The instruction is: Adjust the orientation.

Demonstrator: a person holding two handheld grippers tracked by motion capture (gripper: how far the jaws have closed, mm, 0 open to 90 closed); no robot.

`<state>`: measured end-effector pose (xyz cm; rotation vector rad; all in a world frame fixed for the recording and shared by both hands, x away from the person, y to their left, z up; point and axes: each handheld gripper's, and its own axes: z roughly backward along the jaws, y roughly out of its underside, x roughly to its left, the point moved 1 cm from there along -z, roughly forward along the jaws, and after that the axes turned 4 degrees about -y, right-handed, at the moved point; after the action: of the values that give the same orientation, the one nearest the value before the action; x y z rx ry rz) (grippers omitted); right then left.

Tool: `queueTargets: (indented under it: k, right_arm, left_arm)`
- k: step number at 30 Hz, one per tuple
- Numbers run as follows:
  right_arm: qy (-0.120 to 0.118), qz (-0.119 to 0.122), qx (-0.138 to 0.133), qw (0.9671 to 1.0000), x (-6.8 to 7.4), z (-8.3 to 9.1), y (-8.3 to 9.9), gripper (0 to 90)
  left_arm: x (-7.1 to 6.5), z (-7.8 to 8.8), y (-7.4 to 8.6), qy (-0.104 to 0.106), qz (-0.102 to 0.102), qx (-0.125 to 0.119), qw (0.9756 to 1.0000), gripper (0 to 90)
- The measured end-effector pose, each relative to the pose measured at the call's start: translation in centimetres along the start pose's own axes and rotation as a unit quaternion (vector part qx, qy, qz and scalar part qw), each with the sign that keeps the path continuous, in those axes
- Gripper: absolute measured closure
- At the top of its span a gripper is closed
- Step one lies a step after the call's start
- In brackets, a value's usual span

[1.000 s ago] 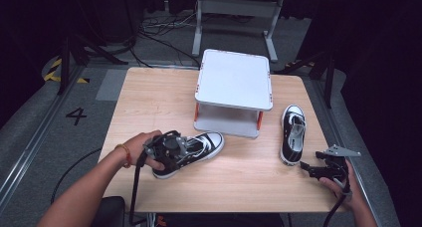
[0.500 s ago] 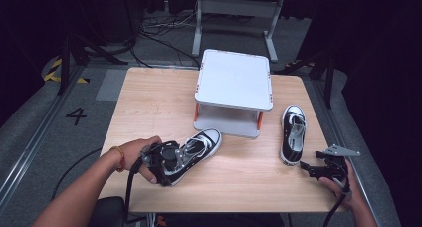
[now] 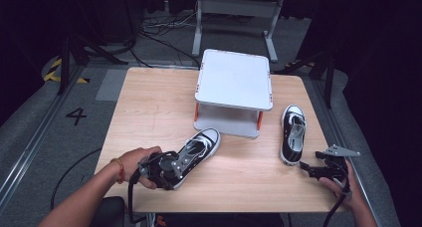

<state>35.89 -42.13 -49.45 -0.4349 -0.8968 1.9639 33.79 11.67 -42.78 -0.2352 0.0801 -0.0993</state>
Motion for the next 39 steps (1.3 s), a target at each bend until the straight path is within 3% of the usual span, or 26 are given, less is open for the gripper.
queueTargets:
  k: [2,5,8,13,14,17,21,24,25,27,31,36,39]
  right_arm:
    - [0.000,0.000,0.000,1.0000,0.0,0.0,0.0,14.8]
    - [-0.001,0.001,0.000,1.0000,0.0,0.0,0.0,14.9]
    - [-0.003,0.002,0.000,1.0000,0.0,0.0,0.0,14.9]
    - [-0.005,0.004,0.001,1.0000,-0.1,0.0,0.0,14.9]
    - [-0.006,0.004,0.001,1.0000,-0.1,0.0,0.0,14.9]
    - [-0.007,0.005,0.001,1.0000,-0.1,0.0,0.0,14.9]
    - [-0.008,0.007,0.000,0.9999,-0.1,0.0,0.0,14.9]
    - [-0.008,0.007,0.001,0.9999,-0.1,0.0,0.0,14.9]
    - [-0.008,0.007,0.001,0.9999,-0.1,0.0,0.0,14.9]
    - [-0.008,0.007,0.001,0.9999,-0.1,0.0,0.0,14.9]
    - [-0.009,0.007,0.002,0.9999,0.0,0.0,-0.1,14.9]
    - [-0.011,0.008,0.002,0.9999,0.0,-0.1,-0.1,14.8]
    - [-0.010,0.008,0.002,0.9999,0.0,-0.1,-0.1,14.8]
  left_arm:
    - [-0.7,0.2,0.2,-0.007,0.010,-0.016,0.9998,76.7]
    - [-1.2,0.6,0.4,-0.014,0.020,-0.019,0.9995,76.1]
    - [-1.8,1.8,1.2,-0.027,0.043,-0.022,0.9985,74.0]
    - [-1.8,2.6,1.9,-0.045,0.062,-0.020,0.9968,73.2]
    - [-1.7,3.0,2.0,-0.059,0.073,-0.016,0.9954,73.2]
    - [-1.6,3.5,2.1,-0.066,0.084,-0.020,0.9940,73.2]
    - [-1.1,4.5,2.4,-0.082,0.113,-0.020,0.9900,73.4]
    - [-0.5,4.8,2.5,-0.097,0.144,-0.017,0.9846,73.3]
    - [-0.5,4.8,2.5,-0.097,0.144,-0.017,0.9846,73.3]
    - [-0.1,4.9,2.6,-0.108,0.171,-0.022,0.9792,73.2]
    - [0.8,5.3,2.6,-0.125,0.180,-0.023,0.9754,73.2]
    - [1.8,6.0,2.4,-0.133,0.180,-0.030,0.9741,73.2]
    - [2.7,6.5,2.4,-0.144,0.184,-0.046,0.9712,73.3]
